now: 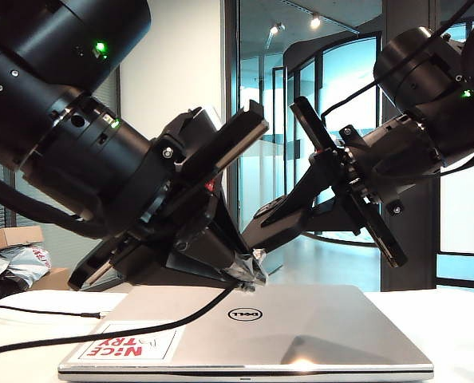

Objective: Pick up the charging cable and the phone, plug the charging cable into the charging port on the phone, and finally place them back on the table.

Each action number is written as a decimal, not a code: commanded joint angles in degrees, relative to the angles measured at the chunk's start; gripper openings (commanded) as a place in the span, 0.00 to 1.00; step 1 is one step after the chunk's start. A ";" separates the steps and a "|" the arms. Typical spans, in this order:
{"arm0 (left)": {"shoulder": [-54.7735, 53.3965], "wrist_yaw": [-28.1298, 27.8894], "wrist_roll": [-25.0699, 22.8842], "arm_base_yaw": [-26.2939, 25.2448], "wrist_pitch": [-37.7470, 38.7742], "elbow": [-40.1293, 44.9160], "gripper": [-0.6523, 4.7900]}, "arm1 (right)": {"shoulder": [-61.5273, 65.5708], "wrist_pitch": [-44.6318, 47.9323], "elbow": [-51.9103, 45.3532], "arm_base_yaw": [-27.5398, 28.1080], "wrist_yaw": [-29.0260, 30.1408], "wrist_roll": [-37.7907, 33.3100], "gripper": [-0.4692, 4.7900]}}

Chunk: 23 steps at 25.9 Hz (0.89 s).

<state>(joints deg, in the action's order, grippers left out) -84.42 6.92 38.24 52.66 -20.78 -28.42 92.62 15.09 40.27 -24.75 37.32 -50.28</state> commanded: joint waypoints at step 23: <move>0.15 -0.28 -0.04 -0.13 -1.18 -0.11 0.11 | -0.92 1.46 0.22 2.29 3.37 -0.55 0.08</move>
<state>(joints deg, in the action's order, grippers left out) -84.42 6.87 38.24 52.66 -21.23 -28.42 92.44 14.63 40.27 -22.30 39.70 -50.72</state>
